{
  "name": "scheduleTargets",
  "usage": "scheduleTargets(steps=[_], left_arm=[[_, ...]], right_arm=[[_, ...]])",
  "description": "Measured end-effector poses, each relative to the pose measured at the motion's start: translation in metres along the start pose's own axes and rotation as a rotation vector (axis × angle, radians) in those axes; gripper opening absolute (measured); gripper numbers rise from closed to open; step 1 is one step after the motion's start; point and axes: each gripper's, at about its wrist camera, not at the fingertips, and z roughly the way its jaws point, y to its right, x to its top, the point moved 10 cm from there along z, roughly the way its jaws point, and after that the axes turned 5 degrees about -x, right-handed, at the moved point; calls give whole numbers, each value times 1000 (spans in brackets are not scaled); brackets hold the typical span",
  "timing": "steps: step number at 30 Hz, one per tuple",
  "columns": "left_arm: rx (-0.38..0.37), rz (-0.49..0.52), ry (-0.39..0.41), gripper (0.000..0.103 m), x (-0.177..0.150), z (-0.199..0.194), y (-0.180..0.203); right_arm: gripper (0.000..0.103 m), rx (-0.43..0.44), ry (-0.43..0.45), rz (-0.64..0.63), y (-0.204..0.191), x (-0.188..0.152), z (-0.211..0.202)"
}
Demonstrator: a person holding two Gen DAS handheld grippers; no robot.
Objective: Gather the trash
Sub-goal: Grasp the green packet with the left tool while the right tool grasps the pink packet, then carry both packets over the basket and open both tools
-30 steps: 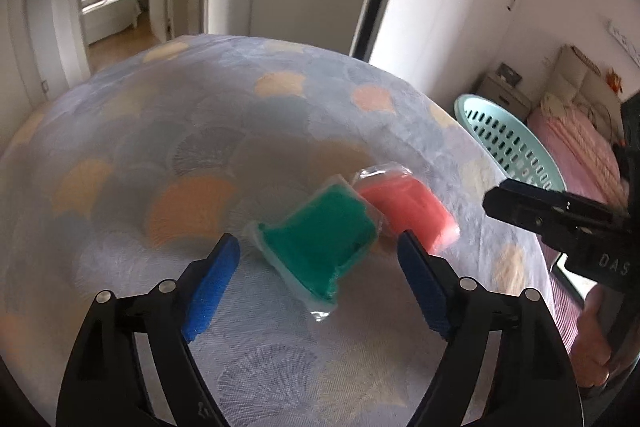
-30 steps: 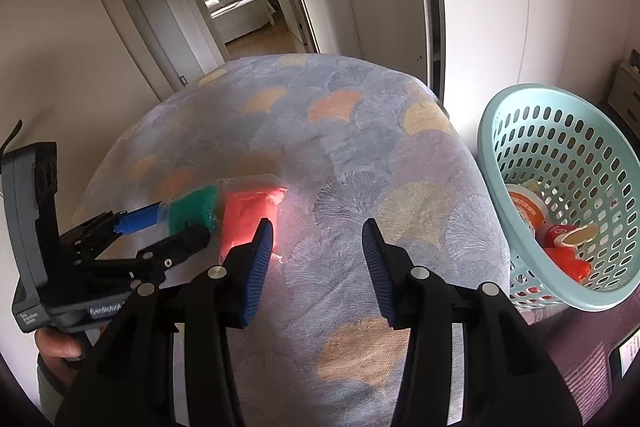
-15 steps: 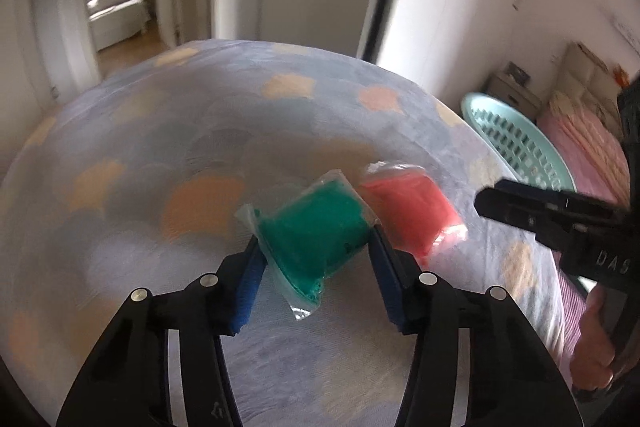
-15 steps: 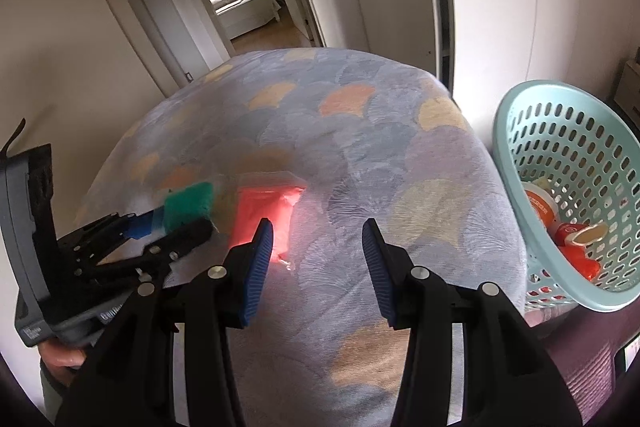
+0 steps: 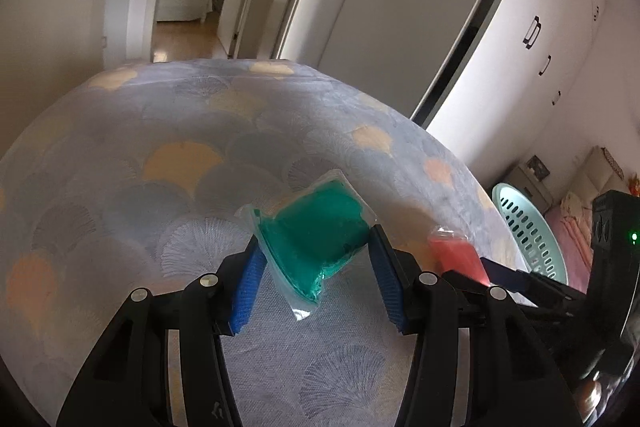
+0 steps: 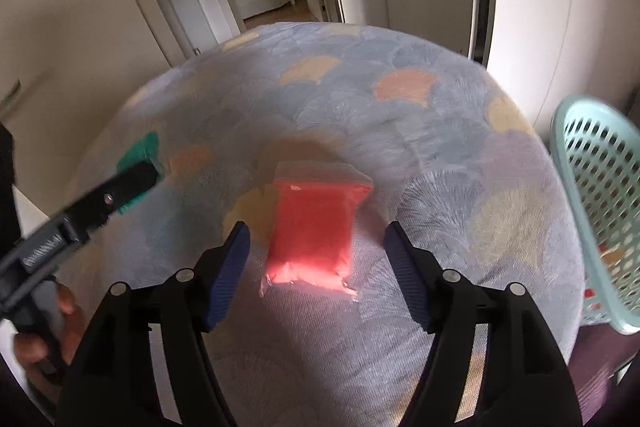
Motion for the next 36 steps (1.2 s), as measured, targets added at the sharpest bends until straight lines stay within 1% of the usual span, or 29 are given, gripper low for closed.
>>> scheduleTargets(steps=[3, 6, 7, 8, 9, 10, 11, 15, 18, 20, 22, 25, 30, 32, 36], left_arm=[[14, 17, -6, 50, 0, 3, 2], [24, 33, -5, 50, -2, 4, 4], [24, 35, -7, 50, -1, 4, 4], [25, 37, -9, 50, -1, 5, 3], [25, 40, -11, 50, -2, 5, 3], [24, 43, -13, 50, -1, 5, 3], [27, 46, -15, 50, -2, 5, 3], [40, 54, -27, 50, -3, 7, 5], [35, 93, -35, 50, -4, 7, 15], [26, 95, -41, 50, -5, 7, 21], [-3, 97, -40, 50, -5, 6, 34], [-27, 129, -37, 50, -1, 5, 57], [-88, 195, -27, 50, 12, 5, 107], [-128, 219, -27, 50, 17, 8, 132], [-174, 280, -28, 50, 27, 18, 176]], right_arm=[[66, -42, 6, -54, -6, -3, 1], [66, -52, 10, -59, -5, -5, 0], [64, -54, 12, -60, -5, -4, 0], [54, -56, 17, -63, -6, -4, -1], [49, -57, 19, -66, -6, -4, -1], [39, -58, 23, -66, -6, -4, -2], [37, -54, 26, -66, -6, -5, -3], [36, -31, 35, -43, -3, -5, -9], [36, 12, 40, 1, 6, -4, -20], [36, 4, 39, 24, 18, -4, -25], [36, -4, 47, 44, 32, -5, -34], [36, -26, 74, 70, 55, -3, -52], [36, -81, 139, 115, 94, 6, -88], [36, -101, 160, 145, 114, 10, -99], [36, -153, 196, 204, 158, 15, -122]])
